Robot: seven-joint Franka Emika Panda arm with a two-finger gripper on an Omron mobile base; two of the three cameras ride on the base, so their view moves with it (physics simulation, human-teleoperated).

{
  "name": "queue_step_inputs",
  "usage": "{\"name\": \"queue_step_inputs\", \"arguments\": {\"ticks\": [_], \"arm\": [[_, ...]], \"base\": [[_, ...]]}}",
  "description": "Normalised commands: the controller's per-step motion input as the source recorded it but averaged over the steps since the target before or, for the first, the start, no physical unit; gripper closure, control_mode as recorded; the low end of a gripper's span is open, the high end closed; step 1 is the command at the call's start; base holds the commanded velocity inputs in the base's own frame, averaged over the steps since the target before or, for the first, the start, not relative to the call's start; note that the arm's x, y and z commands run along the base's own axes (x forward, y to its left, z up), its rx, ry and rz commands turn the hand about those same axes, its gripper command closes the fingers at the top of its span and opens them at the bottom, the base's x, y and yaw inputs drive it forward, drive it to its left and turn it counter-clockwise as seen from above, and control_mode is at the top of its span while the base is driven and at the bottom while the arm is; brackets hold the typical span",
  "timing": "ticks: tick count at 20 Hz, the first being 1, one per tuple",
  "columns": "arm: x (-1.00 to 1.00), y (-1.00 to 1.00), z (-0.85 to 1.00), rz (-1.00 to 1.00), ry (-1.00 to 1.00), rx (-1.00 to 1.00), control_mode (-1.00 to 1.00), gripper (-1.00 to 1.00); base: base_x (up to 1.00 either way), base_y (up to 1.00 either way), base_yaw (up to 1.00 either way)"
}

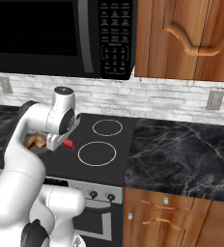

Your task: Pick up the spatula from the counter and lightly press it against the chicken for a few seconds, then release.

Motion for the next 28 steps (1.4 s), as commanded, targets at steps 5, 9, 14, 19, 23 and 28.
{"name": "queue_step_inputs", "arguments": {"ticks": [5, 9, 14, 19, 23, 28], "arm": [[0.01, 0.14, -0.14, 0.01, 0.00, -0.03, -1.00, 1.00], [0.02, 0.14, -0.17, 0.01, 0.01, -0.03, -1.00, 1.00], [0.13, 0.06, -0.16, 0.01, 0.03, 0.00, -1.00, 1.00], [0.20, 0.06, -0.11, 0.02, 0.03, 0.00, -1.00, 1.00], [0.21, 0.09, -0.08, 0.02, 0.02, 0.00, -1.00, 1.00], [0.21, 0.09, -0.06, 0.02, 0.03, 0.00, -1.00, 1.00]], "base": [[0.00, 0.00, 0.00], [0.00, 0.00, 0.00], [0.00, 0.00, 0.00], [0.00, 0.00, 0.00], [0.00, 0.00, 0.00], [0.00, 0.00, 0.00]]}}
